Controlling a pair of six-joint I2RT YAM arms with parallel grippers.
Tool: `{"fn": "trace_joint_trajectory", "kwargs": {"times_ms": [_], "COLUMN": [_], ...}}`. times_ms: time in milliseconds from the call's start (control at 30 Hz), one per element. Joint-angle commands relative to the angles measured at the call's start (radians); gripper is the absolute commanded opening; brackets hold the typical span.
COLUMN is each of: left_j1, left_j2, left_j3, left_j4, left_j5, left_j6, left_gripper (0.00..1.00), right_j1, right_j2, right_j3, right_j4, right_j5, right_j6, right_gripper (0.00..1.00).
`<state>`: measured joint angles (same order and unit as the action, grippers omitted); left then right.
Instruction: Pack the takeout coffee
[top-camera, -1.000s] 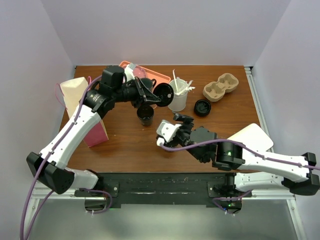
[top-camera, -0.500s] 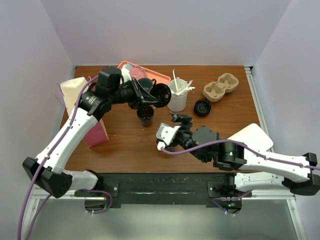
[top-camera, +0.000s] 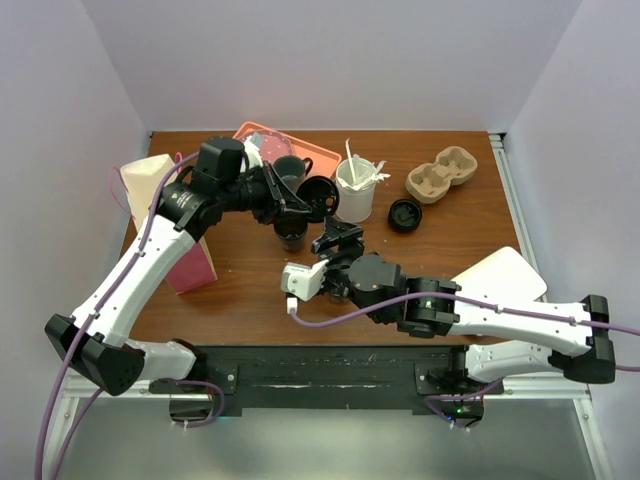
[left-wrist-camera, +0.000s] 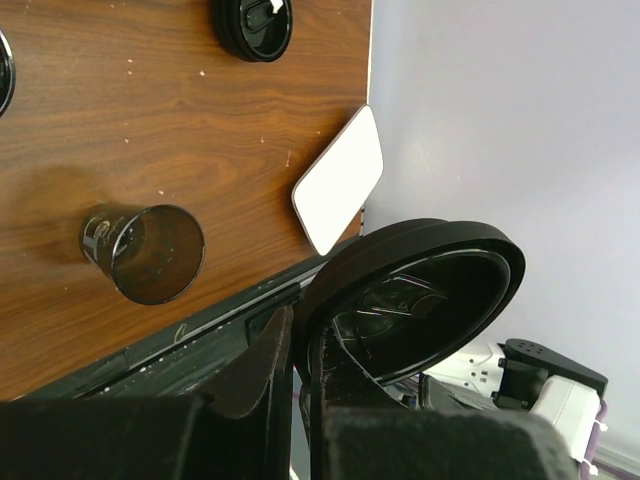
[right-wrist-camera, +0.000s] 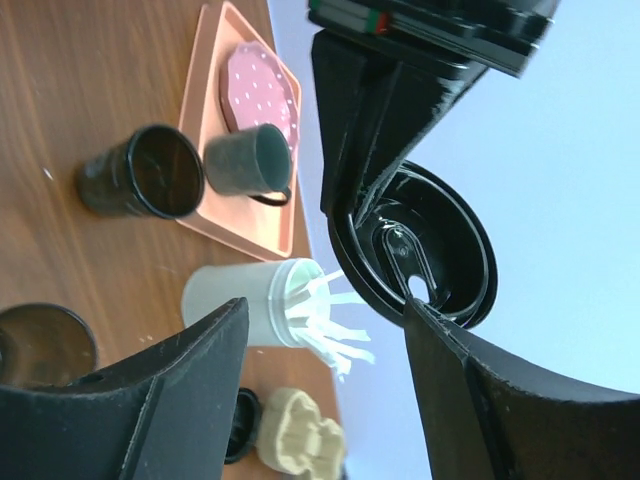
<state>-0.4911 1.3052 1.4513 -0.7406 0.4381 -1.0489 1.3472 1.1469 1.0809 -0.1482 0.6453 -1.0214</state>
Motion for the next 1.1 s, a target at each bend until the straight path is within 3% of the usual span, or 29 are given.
{"fn": "trace_joint_trajectory", "kwargs": {"times_ms": [0, 300, 500, 567, 600, 633, 833, 1000, 1067], "left_j1": [0.006, 0.006, 0.006, 0.006, 0.008, 0.009, 0.04, 0.049, 0.051], "left_j2": [-0.003, -0.03, -0.043, -0.049, -0.05, -0.047, -0.008, -0.024, -0.059], "left_j3": [0.053, 0.02, 0.02, 0.026, 0.038, 0.05, 0.207, 0.219, 0.183], "left_j4": [-0.051, -0.065, -0.03, 0.009, 0.024, 0.033, 0.014, 0.092, 0.171], "left_j5": [0.068, 0.094, 0.117, 0.122, 0.117, 0.11, -0.047, -0.281, -0.273], "left_j6": [0.029, 0.038, 0.046, 0.041, 0.041, 0.043, 0.16, 0.403, 0.496], "left_gripper": [0.0, 0.0, 0.0, 0.05, 0.11, 0.26, 0.68, 0.69, 0.69], "right_j1": [0.003, 0.004, 0.004, 0.003, 0.004, 0.003, 0.007, 0.001, -0.032], "right_j2": [0.01, 0.085, 0.117, 0.122, 0.126, 0.132, 0.132, 0.05, 0.028], "right_j3": [0.019, 0.008, 0.024, 0.05, 0.063, 0.109, 0.273, 0.287, 0.289], "right_j4": [0.042, 0.059, 0.078, 0.05, 0.032, 0.0, -0.238, -0.268, -0.264], "right_j5": [0.089, 0.139, 0.165, 0.154, 0.143, 0.131, -0.017, -0.208, -0.322], "right_j6": [-0.137, -0.232, -0.236, -0.198, -0.168, -0.087, 0.35, 0.682, 0.812], "right_gripper": [0.65, 0.54, 0.26, 0.19, 0.17, 0.14, 0.1, 0.1, 0.1]}}
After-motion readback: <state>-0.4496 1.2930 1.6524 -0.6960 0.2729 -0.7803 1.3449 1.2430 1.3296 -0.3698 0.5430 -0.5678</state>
